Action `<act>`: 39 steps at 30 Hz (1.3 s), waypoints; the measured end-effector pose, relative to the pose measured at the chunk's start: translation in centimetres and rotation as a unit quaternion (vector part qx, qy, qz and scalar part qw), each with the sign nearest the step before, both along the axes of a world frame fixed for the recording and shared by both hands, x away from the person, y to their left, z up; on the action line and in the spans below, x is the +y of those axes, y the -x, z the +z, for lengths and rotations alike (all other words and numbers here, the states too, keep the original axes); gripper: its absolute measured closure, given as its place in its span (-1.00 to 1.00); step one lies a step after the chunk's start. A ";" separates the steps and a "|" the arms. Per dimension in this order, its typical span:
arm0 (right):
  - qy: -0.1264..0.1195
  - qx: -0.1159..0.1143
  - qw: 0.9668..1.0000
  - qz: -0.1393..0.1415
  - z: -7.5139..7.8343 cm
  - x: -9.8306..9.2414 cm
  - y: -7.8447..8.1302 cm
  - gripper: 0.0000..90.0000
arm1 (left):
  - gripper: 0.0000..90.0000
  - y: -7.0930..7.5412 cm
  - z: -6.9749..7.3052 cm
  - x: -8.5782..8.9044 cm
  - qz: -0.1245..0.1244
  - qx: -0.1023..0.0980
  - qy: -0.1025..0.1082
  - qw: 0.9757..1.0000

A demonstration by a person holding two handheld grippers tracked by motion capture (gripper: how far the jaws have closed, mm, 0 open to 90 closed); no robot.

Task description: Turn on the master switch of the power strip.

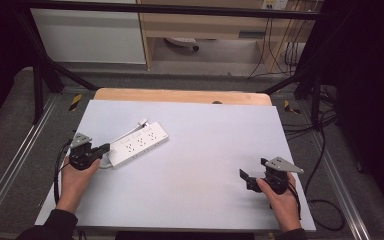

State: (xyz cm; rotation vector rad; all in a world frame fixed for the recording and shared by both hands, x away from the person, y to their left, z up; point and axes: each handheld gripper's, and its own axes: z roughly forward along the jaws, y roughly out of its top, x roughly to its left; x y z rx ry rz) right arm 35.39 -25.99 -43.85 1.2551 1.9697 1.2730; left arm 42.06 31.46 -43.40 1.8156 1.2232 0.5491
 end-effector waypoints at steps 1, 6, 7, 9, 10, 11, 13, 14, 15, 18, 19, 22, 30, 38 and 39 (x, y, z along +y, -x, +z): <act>0.000 0.000 1.000 0.001 0.0 0.0 0.0 -0.87 | 1.00 0.0 -0.1 -0.1 0.000 0.000 0.000 1.000; 0.002 0.000 1.000 0.001 0.0 0.0 0.0 -0.87 | 1.00 -0.2 -0.3 -0.3 0.002 0.002 -0.006 1.000; 0.002 0.000 1.000 0.001 0.0 0.0 0.0 -0.86 | 1.00 -0.2 -0.3 -0.3 0.002 0.002 -0.008 1.000; 0.001 -0.001 1.000 0.000 0.0 0.0 0.0 -0.86 | 1.00 -0.2 -0.3 -0.3 0.002 0.003 -0.011 1.000; 0.000 0.000 1.000 0.000 0.1 0.0 0.0 -0.87 | 1.00 -0.2 -0.3 -0.3 0.002 0.003 -0.012 1.000; 0.000 0.000 1.000 0.000 0.1 0.0 0.0 -0.87 | 1.00 -0.2 -0.4 -0.4 0.001 0.004 -0.013 1.000; 0.002 -0.001 1.000 0.000 0.1 0.0 0.0 -0.86 | 1.00 -0.3 -0.4 -0.4 0.002 0.004 -0.017 1.000; 0.001 -0.002 1.000 0.000 0.1 0.0 0.1 -0.86 | 1.00 -0.3 -0.4 -0.4 0.002 0.005 -0.017 1.000; 0.000 -0.001 1.000 0.000 0.1 0.0 0.1 -0.86 | 1.00 -0.3 -0.4 -0.4 0.002 0.005 -0.018 1.000; 0.001 -0.002 1.000 -0.001 0.1 -0.1 0.0 -0.86 | 1.00 -0.4 -0.5 -0.4 0.002 0.007 -0.017 1.000; 0.001 -0.001 1.000 -0.002 0.1 -0.1 0.0 -0.86 | 1.00 -0.4 -0.5 -0.5 0.001 0.006 -0.018 1.000; 0.002 -0.002 1.000 -0.002 0.1 0.0 0.0 -0.86 | 1.00 -0.3 -0.5 -0.5 0.011 0.002 -0.035 0.999; 0.002 -0.002 1.000 -0.001 0.1 0.0 0.0 -0.86 | 1.00 -0.4 -0.7 -0.6 0.001 0.006 -0.024 1.000; 0.002 -0.002 1.000 0.000 0.2 0.0 0.1 -0.86 | 1.00 -0.5 -0.8 -0.5 0.008 0.002 -0.023 1.000; 0.002 -0.001 1.000 0.000 0.2 0.0 0.1 -0.86 | 1.00 -0.5 -0.8 -0.5 0.008 0.002 -0.022 1.000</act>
